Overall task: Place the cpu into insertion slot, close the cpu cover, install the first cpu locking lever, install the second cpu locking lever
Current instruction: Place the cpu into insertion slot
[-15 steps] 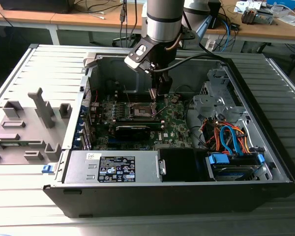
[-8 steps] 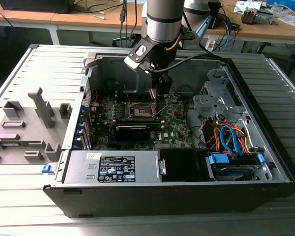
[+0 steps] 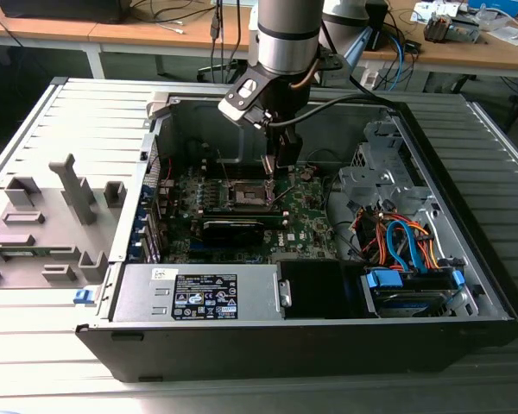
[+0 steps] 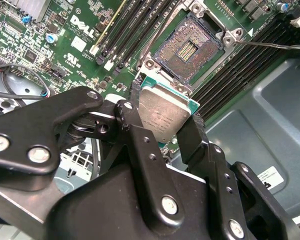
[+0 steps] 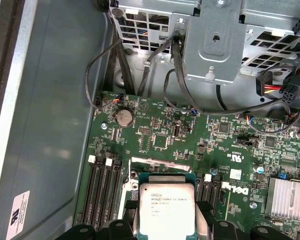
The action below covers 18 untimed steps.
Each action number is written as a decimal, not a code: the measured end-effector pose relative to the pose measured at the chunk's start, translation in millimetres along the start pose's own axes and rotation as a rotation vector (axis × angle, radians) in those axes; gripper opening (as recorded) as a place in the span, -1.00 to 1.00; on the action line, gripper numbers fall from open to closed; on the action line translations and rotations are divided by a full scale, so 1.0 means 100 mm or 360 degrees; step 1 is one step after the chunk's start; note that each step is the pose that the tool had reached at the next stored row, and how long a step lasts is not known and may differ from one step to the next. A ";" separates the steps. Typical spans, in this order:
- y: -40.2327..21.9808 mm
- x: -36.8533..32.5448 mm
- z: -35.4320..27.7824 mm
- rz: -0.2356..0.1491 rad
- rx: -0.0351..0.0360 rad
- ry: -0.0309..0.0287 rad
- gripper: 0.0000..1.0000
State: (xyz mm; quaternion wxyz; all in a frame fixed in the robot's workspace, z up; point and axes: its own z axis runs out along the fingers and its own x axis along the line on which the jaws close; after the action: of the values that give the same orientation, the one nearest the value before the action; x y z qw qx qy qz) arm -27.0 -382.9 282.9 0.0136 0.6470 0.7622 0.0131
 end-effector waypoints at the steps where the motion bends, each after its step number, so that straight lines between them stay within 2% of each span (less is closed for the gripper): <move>1: 0.000 0.000 0.000 0.0005 0.0000 -0.00003 0.08; 18: 0.000 0.000 0.008 0.0060 0.0000 -0.00023 0.08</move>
State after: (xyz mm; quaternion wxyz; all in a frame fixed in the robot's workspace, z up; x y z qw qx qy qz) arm -27.0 -382.9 282.1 0.0138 0.6614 0.7498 0.0129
